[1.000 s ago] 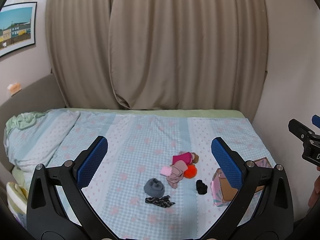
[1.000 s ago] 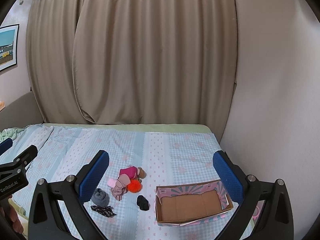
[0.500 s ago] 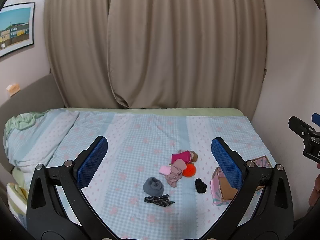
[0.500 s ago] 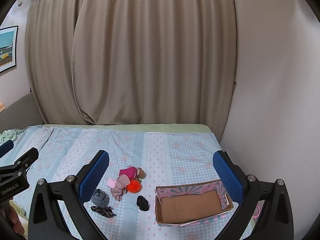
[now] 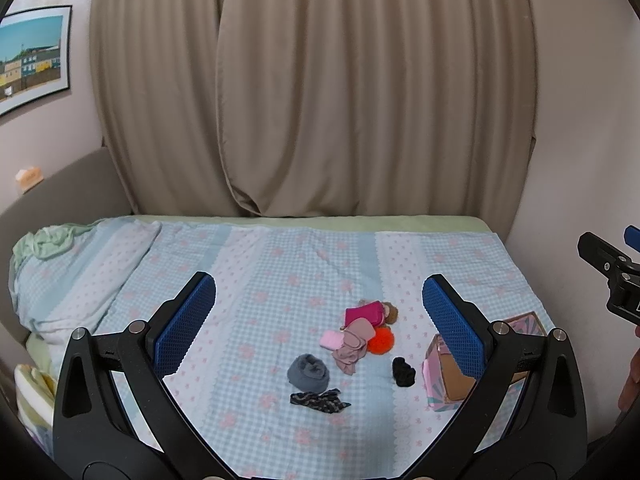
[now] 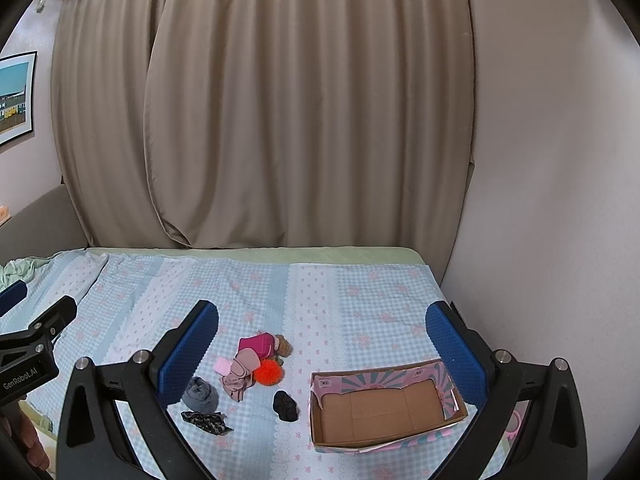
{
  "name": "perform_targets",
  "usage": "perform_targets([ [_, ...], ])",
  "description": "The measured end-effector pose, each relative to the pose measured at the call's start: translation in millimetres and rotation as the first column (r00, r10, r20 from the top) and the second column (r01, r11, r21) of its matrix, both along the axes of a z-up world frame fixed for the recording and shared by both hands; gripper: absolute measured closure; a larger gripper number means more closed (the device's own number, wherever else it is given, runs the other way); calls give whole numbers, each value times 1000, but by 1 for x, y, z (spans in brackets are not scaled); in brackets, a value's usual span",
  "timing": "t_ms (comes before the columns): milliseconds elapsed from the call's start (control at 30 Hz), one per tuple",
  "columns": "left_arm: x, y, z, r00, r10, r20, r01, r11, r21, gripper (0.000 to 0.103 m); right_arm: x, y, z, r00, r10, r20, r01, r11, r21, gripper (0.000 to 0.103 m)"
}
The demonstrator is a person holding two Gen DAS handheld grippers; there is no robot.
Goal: Organize soft objects
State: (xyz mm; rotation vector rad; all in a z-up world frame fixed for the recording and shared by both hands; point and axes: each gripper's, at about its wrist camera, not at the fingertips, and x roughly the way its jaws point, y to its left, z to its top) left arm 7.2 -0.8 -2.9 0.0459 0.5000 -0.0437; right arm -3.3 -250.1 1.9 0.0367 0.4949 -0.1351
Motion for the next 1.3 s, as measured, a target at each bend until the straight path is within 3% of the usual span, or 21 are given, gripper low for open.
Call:
perform_targets([
  [967, 3, 8, -3, 998, 66, -8, -66, 998, -6, 1, 2, 4, 2, 1000, 27, -5, -27, 1000, 13, 0],
  [1167, 7, 22, -22, 991, 108, -78, -110, 994, -28, 1, 12, 1, -4, 995, 77, -55, -75, 997, 33, 0],
  [1300, 17, 31, -65, 989, 93, -114, -93, 996, 1, 1, 24, 11, -33, 985, 153, -81, -149, 988, 50, 0],
])
